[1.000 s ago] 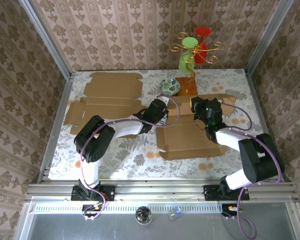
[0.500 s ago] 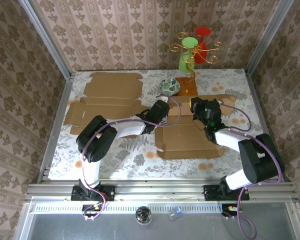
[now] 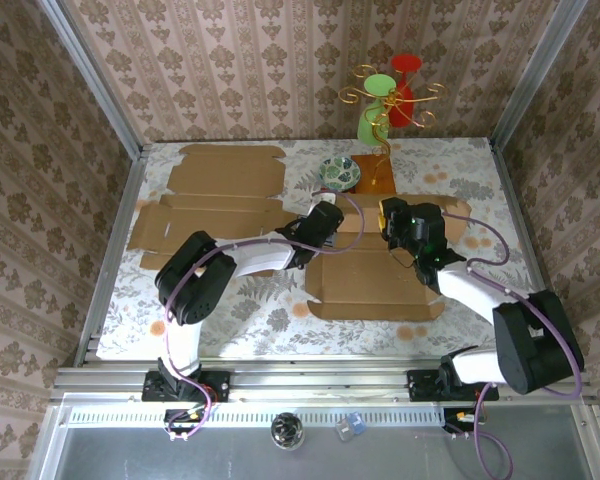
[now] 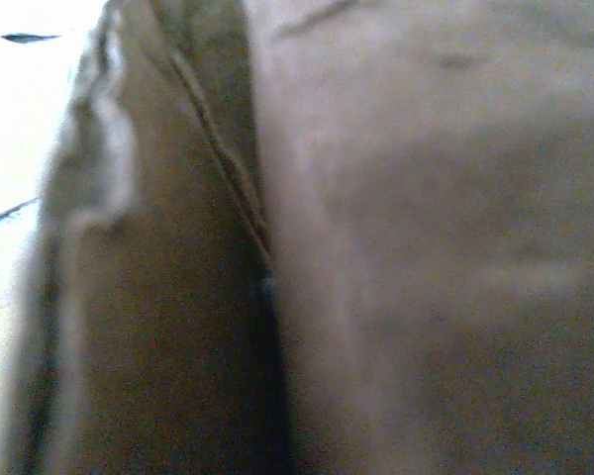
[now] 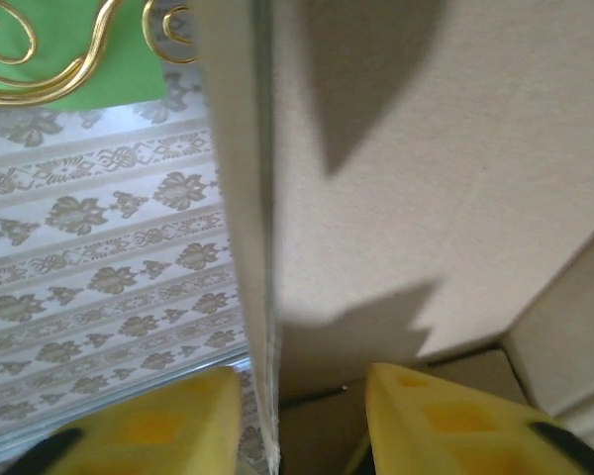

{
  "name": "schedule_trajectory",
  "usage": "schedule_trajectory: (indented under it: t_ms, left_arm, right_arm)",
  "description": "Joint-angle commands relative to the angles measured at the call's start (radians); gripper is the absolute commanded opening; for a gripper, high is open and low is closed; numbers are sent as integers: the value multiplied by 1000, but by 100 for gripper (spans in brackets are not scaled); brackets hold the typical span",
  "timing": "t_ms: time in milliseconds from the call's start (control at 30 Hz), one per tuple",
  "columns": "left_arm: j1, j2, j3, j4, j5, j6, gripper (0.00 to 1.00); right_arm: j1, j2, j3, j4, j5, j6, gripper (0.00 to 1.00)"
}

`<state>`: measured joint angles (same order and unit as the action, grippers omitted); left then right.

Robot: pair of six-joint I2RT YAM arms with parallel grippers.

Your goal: Fold the paper box

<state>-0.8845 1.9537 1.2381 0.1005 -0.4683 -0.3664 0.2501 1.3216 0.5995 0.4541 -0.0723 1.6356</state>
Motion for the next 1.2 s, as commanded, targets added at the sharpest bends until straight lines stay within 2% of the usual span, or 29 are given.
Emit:
schedule_trajectory:
  t_ms: [0,133,267,467,600,733,867,933,1033,1100,1167]
  left_arm:
    - [12,-44,7,-21,-35,29,0]
    - [26,-75,2,-27,-16,44,0]
    - [61,-125,0,-48,45,51,0]
    - [164,-235,-1,-113,301,60,0]
    - [258,-274,5,-165,548,21,0]
    - [338,-312,-36,-130,755,-24,0]
    - [421,-312,-58,-92,969,-82,0]
    - [499,-283,-61,-41,1122,-174,0]
    - [571,-208,-73,135,1343,-417,0]
    - [584,-190,-92,240,1393,-514,0]
    - [584,-185,-83,233,1418,-529,0]
  right_arm:
    - [-41,-82,60,-190,-34,-59,59]
    - [-113,-163,159,-360,-91,-172,72]
    - [-185,-223,297,-555,-140,-321,75]
    - [-328,-284,502,-801,-214,-546,70]
    - [-388,-295,622,-894,-226,-669,67]
    - [-393,-293,657,-899,-208,-718,67]
    - [-400,-275,667,-843,-250,-751,66]
    - [-400,-260,672,-804,-294,-776,66]
    - [-400,-228,696,-747,-377,-806,65]
    - [-402,-197,728,-715,-441,-812,64]
    - [-400,-158,774,-678,-508,-812,64]
